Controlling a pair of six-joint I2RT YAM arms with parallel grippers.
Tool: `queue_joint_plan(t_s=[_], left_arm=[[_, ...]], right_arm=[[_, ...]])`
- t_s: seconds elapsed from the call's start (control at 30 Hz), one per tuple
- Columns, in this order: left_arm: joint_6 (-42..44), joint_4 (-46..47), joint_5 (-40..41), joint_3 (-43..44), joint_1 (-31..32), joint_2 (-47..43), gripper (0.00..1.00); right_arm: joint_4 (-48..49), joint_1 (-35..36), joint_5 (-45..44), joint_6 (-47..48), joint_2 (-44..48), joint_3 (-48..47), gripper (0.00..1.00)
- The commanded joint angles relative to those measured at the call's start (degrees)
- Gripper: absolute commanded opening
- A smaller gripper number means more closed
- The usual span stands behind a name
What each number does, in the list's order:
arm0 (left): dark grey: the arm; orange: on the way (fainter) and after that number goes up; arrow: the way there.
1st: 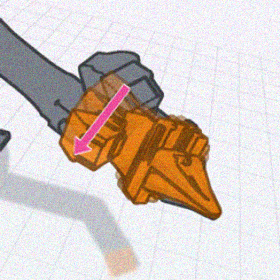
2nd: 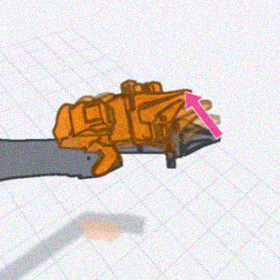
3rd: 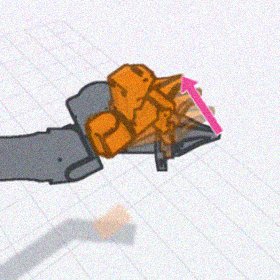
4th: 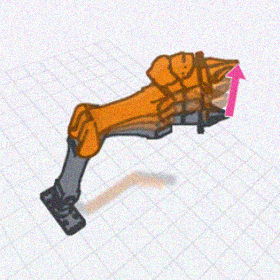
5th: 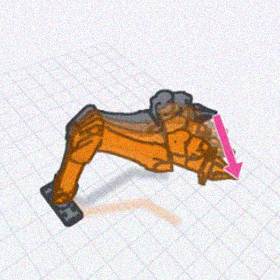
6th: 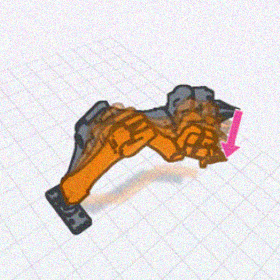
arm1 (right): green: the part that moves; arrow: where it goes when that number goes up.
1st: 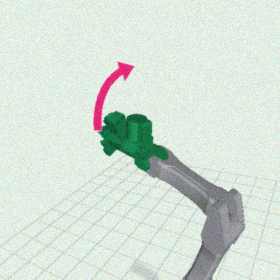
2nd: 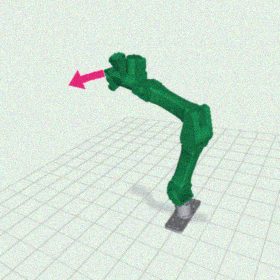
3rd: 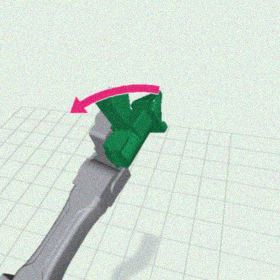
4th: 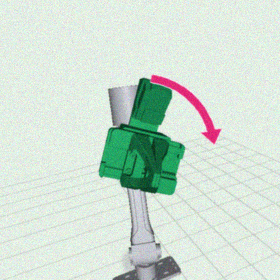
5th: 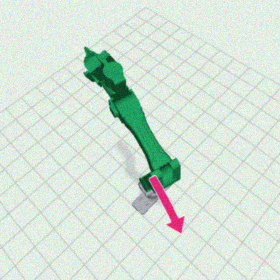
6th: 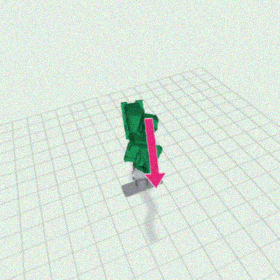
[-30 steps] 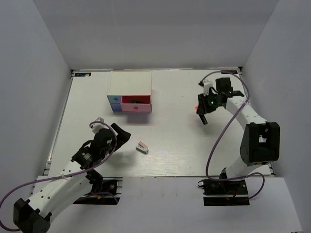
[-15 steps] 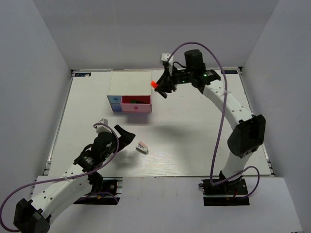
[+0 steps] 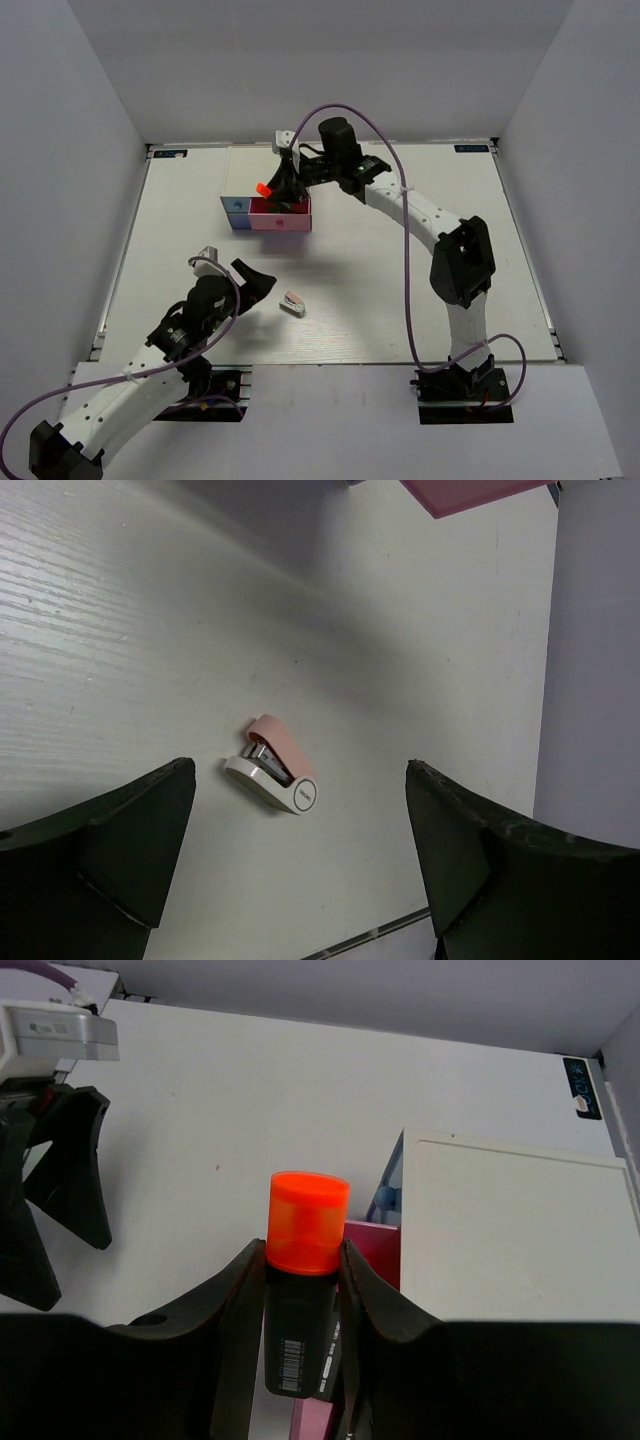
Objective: Sort the stationery into containers
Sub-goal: Place the pen in the storage box.
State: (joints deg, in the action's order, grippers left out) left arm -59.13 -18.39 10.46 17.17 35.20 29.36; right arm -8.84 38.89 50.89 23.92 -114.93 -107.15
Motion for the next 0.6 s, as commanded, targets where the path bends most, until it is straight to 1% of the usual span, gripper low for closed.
queue_joint_plan(t_s=[0.0,0.03,0.2,0.47,0.5,0.57], left_arm=[[0.25,-2.17,0.09,-0.65,-0.22,-1.94,0.95],[0.25,-2.78,0.61,-0.65,-0.22,-1.94,0.95],[-0.28,-3.93,1.14,-1.17,-0.22,-4.75,0.95],[-0.28,-5.78,1.67,-1.17,-0.22,-5.81,0.95],[-0.28,-5.78,1.67,-1.17,-0.22,-5.81,0.95],[-0.28,-5.78,1.67,-1.17,-0.22,-5.81,0.95]], right_arm=[[4.36,-0.22,0.7,-0.19,-2.04,-1.48,0.08],[4.45,-0.57,0.7,-0.45,-2.74,-1.48,0.09],[5.68,-0.66,-1.41,0.68,-4.51,-1.39,0.09],[5.85,-0.75,-3.96,1.56,-5.91,-1.92,0.09],[5.59,-0.75,-4.05,2.0,-5.91,-1.57,0.11],[5.41,-0.92,-4.92,2.53,-5.92,-1.3,0.19]])
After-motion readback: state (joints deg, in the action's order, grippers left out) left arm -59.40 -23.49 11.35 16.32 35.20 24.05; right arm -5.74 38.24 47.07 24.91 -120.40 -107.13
